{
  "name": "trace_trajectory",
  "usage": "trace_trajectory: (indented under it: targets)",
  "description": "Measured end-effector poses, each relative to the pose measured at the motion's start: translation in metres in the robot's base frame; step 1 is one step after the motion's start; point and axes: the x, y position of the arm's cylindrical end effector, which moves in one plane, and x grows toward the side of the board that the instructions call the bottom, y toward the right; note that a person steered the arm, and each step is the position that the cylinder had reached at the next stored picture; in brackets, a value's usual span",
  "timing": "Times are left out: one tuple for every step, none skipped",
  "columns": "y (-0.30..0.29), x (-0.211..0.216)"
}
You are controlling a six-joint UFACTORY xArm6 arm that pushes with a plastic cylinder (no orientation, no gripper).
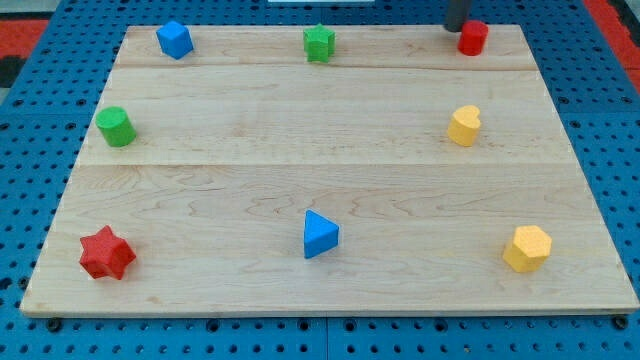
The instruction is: Move the red circle to the center
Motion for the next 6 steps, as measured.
trace_trajectory:
  targets:
    - [0.027, 0.0]
    - [0.064, 0.015]
    - [-0.008, 0.029]
    - [-0.08, 0.069]
    - [-0.139, 0.141]
    - [-0.212, 0.187]
